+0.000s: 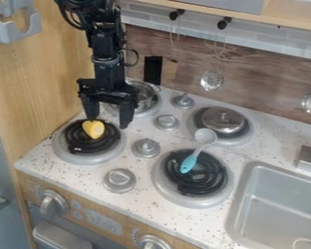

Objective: Move the blue spoon to the centre of the burner machine

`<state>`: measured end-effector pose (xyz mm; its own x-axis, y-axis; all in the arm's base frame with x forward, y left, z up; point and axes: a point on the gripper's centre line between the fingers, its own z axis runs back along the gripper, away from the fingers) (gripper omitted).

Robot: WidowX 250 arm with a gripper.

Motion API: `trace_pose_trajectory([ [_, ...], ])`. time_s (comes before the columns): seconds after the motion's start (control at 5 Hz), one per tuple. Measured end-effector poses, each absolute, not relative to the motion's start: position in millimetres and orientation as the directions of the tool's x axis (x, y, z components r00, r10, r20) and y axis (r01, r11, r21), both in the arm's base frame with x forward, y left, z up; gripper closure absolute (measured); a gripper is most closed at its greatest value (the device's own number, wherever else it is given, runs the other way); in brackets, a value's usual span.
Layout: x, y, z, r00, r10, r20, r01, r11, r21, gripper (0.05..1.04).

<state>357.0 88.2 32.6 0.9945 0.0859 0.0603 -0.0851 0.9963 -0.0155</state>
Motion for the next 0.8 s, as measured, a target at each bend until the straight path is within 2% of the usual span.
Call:
trace_pose_trajectory([
  [0.2,350.4,85.9,17.6,0.996,0.091,0.015,-0.091,0.996,-0.023,0.085],
  [0.4,359.3,63.0,15.8,0.998,0.052,0.047,-0.052,0.999,-0.015,0.085],
  [0.6,370.3,20.9,16.2,0.996,-0.038,0.084,0.039,0.999,-0.007,0.085],
  [0.8,375.2,-6.9,12.3,0.992,-0.095,0.086,0.096,0.995,-0.004,0.085],
])
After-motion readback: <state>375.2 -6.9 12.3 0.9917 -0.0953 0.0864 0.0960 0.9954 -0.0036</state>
